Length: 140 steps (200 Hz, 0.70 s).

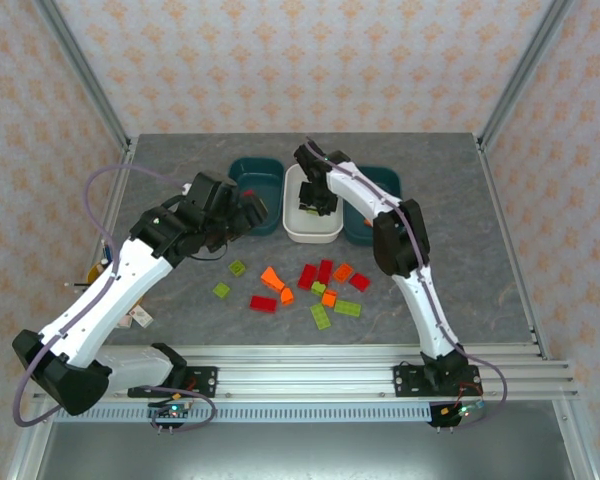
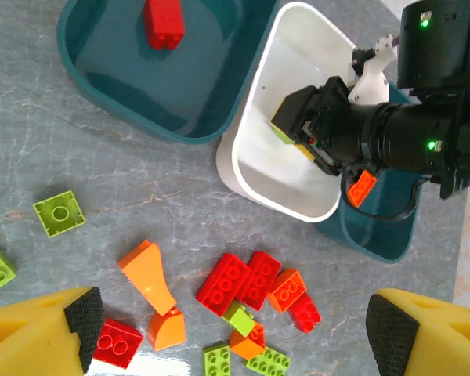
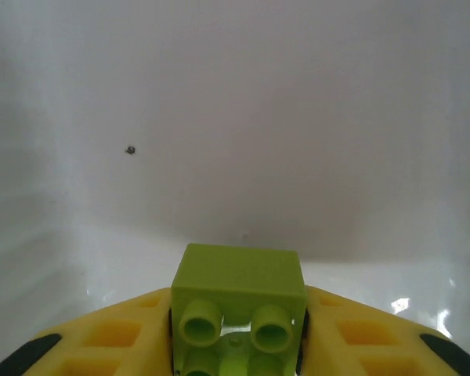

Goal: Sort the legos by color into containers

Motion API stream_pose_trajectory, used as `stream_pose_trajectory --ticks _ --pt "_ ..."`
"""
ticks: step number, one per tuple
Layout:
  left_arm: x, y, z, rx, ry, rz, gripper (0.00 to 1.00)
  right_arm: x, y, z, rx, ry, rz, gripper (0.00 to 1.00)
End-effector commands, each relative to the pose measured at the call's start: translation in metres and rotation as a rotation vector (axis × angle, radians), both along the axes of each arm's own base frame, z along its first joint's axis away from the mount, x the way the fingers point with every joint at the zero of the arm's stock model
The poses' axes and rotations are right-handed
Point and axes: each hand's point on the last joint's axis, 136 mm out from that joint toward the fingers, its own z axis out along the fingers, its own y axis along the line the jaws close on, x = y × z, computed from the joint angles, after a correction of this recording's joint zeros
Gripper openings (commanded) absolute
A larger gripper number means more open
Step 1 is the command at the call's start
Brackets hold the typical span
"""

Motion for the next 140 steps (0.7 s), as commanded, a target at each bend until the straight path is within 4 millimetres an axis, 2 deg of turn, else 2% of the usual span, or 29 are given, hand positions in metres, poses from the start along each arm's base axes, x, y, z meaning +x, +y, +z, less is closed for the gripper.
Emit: stream_pose_trajectory --ticks 1,31,69,100,125,140 --pt "-0.015 0.020 -0.013 0.046 0.046 0.061 0.89 -0.006 0.006 0.020 0.012 0.013 0.047 0.47" --pt "-0.025 0.027 -0.020 0.046 0.061 0.076 0.89 -0.003 0.003 0.056 0.026 -0.056 0.043 0.57" --pt "-0.036 0.033 -0.021 0.060 0.071 0.068 0.89 -0.017 -0.003 0.131 0.031 -0.210 0.078 0.58" --pt "-0.047 0.038 -0.021 0.076 0.082 0.049 0.89 -0.049 -0.013 0.181 0.027 -0.328 0.114 0.57" --pt "-0.057 0.038 -0.030 0.071 0.117 0.027 0.88 -0.087 -0.017 0.204 0.067 -0.396 0.158 0.56" --pt "-0.066 0.040 -0.043 0.070 0.162 0.031 0.87 -0.116 -0.018 0.206 0.090 -0.416 0.209 0.56"
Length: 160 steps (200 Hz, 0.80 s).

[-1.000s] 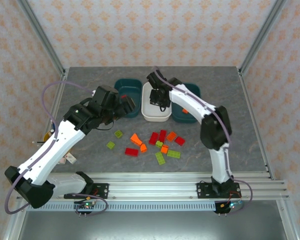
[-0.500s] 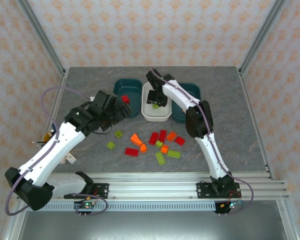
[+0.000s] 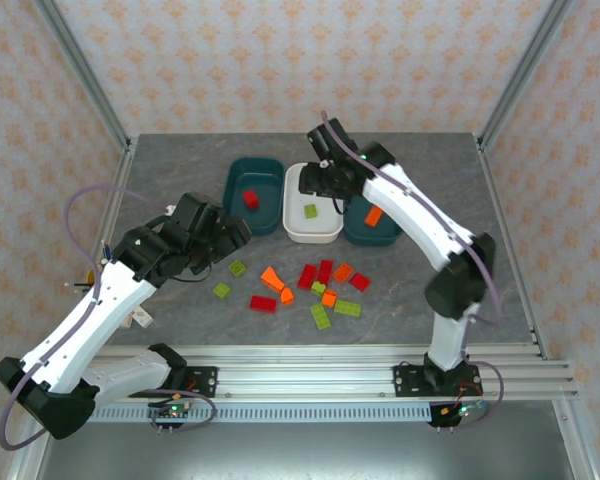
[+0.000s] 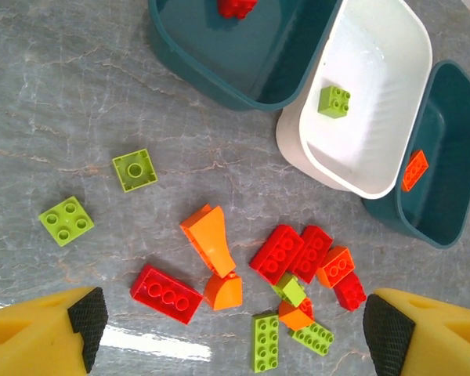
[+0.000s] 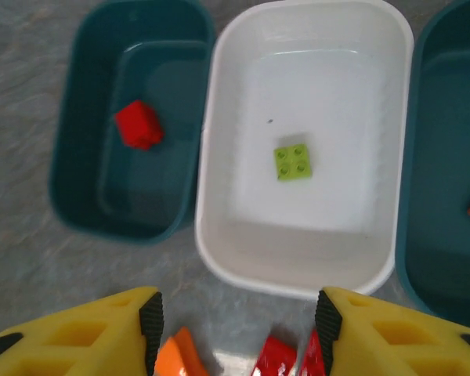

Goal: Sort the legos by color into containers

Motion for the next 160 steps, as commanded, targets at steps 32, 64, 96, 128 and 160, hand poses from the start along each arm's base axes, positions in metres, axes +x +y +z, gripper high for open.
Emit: stream_pose_trajectory --ticks 32,64,96,128,160 --pt "-0.040 0.003 -0.077 -0.024 0.262 0.078 0.79 -0.102 0.010 -0.016 0.065 -0.075 0.261 0.58" --pt "-0.048 -0.019 -0.124 -0.122 0.351 0.239 0.78 -0.173 0.024 -0.047 0.093 -0.150 0.497 0.62" --pt "-0.057 -0.035 -0.161 -0.190 0.428 0.421 0.80 -0.197 0.017 -0.062 0.122 -0.168 0.513 0.63" --pt "-0.054 -0.037 -0.180 -0.251 0.440 0.580 0.86 -0.203 0.015 -0.063 0.108 -0.151 0.528 0.63" --pt "-0.045 -0.045 -0.191 -0.267 0.455 0.636 0.86 -0.206 0.012 -0.064 0.107 -0.144 0.527 0.63"
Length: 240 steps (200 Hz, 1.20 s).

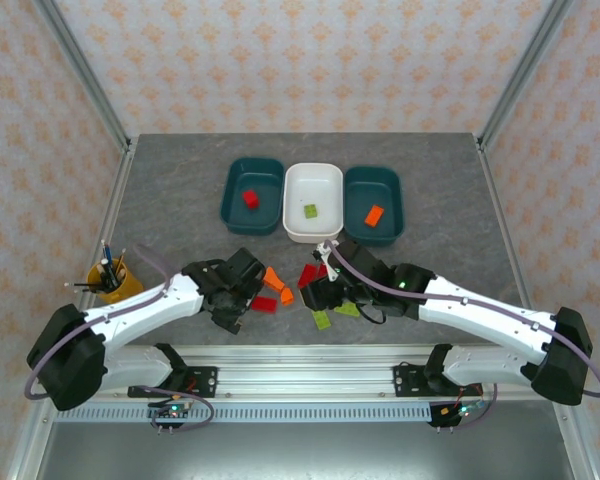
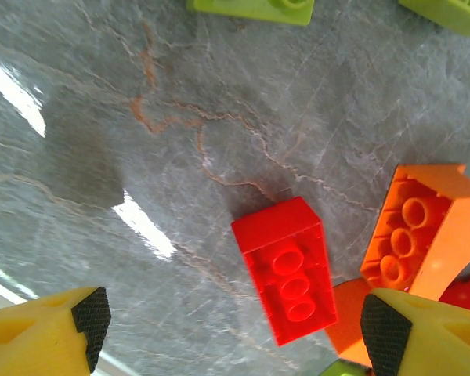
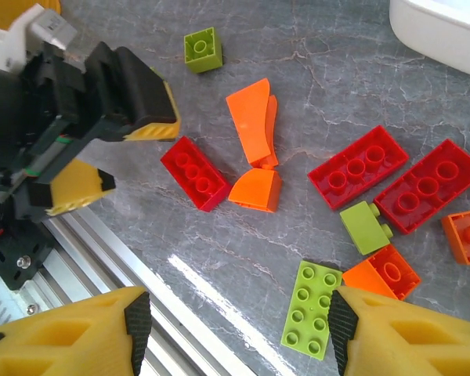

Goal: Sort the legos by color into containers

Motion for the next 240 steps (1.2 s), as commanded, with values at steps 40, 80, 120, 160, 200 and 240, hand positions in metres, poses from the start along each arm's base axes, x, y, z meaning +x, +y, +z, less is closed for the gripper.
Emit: stream_pose_trajectory --ticks 40,80,120,160,200,240 --pt "0.023 -0.025 -0.015 -0.034 0.019 0.117 0.84 -0.001 -0.004 0.011 0.028 -0.033 -0.008 0.63" --pt "0.021 -0.030 -0.030 -0.016 0.067 0.121 0.69 -0.001 -0.005 0.010 0.024 -0.033 -0.008 0.63" --pt "0.022 -0.028 -0.037 0.012 0.070 0.134 0.48 -0.001 -0.005 0.008 0.028 -0.025 -0.022 0.63" --pt "0.019 -0.023 -0.041 0.058 0.099 0.107 0.31 0.000 -0.006 0.007 0.025 -0.023 -0.034 0.63" --pt "0.032 -0.002 0.021 0.171 -0.022 0.020 0.26 0.006 -0.012 0.019 0.032 -0.058 -0.073 0.63" --pt "0.079 0.028 0.095 0.304 -0.153 -0.150 0.25 0.029 -0.026 0.047 0.090 -0.156 -0.232 0.63"
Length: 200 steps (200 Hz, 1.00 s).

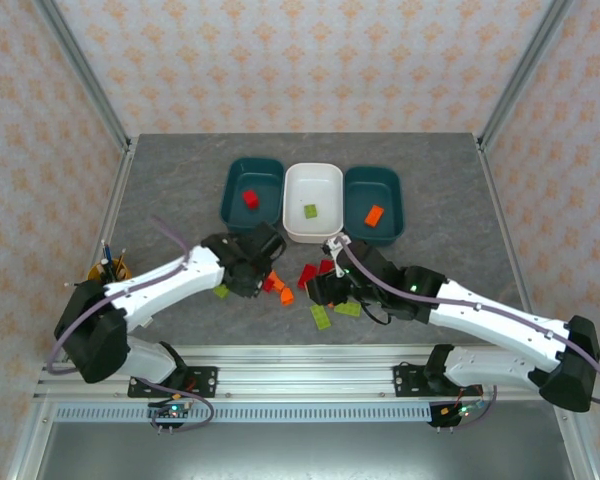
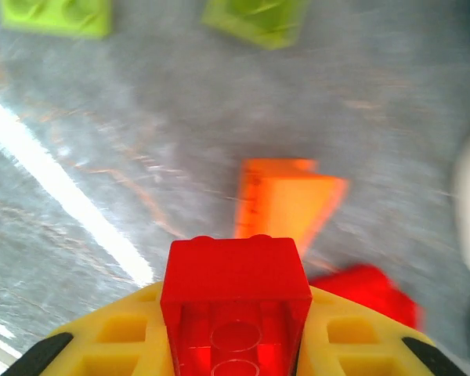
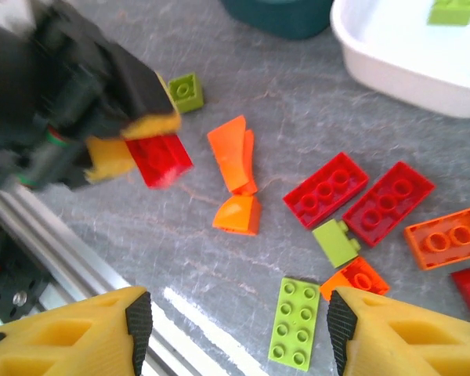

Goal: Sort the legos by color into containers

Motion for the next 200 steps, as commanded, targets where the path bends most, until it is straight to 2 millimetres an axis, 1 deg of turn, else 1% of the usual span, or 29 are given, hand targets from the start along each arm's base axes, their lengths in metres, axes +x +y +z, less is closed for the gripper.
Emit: stream_pose_trajectory --ticks 1,11,27,37,51,61,77,79,81,87,110,134,150,163,179,200 --pt "0.018 0.047 0.035 0.228 -0.038 -0.124 0.25 0.019 -0.011 0.027 0.055 -0.086 -0.132 0.63" --pt "0.033 0.056 0.046 0.273 -0.035 -0.165 0.24 0.025 -0.013 0.033 0.077 -0.103 -0.166 0.64" --pt "0.064 0.068 0.062 0.344 -0.036 -0.241 0.24 0.034 -0.016 0.042 0.100 -0.120 -0.213 0.66" --pt "0.085 0.076 0.068 0.405 -0.024 -0.288 0.24 0.039 -0.018 0.045 0.117 -0.115 -0.241 0.66" --pt "0.110 0.085 0.071 0.467 0.006 -0.335 0.24 0.045 -0.023 0.046 0.141 -0.100 -0.280 0.67" --pt "0.129 0.086 0.065 0.479 0.027 -0.369 0.24 0.049 -0.027 0.045 0.153 -0.084 -0.304 0.67" --pt "0.152 0.088 0.055 0.480 0.062 -0.388 0.24 0.051 -0.033 0.044 0.164 -0.072 -0.337 0.67" --pt "0.154 0.088 0.056 0.478 0.058 -0.390 0.24 0.051 -0.034 0.043 0.166 -0.071 -0.340 0.67" --pt "0.158 0.089 0.048 0.479 0.077 -0.393 0.24 0.052 -0.035 0.043 0.167 -0.071 -0.344 0.67" --pt "0.165 0.089 0.040 0.472 0.098 -0.398 0.24 0.051 -0.036 0.043 0.171 -0.070 -0.351 0.67" --pt "0.188 0.086 0.019 0.453 0.123 -0.408 0.24 0.050 -0.044 0.042 0.182 -0.064 -0.384 0.67" --pt "0.201 0.082 -0.004 0.462 0.159 -0.440 0.24 0.047 -0.052 0.036 0.184 -0.053 -0.415 0.67" --pt "0.201 0.081 -0.021 0.463 0.202 -0.458 0.25 0.045 -0.060 0.032 0.178 -0.047 -0.445 0.68" --pt "0.197 0.083 -0.032 0.467 0.241 -0.464 0.27 0.045 -0.068 0.028 0.159 -0.040 -0.480 0.70" --pt "0.193 0.085 -0.039 0.469 0.261 -0.457 0.34 0.045 -0.079 0.021 0.137 -0.020 -0.534 0.72" --pt "0.191 0.084 -0.042 0.462 0.256 -0.450 0.43 0.044 -0.088 0.009 0.134 0.035 -0.603 0.74"
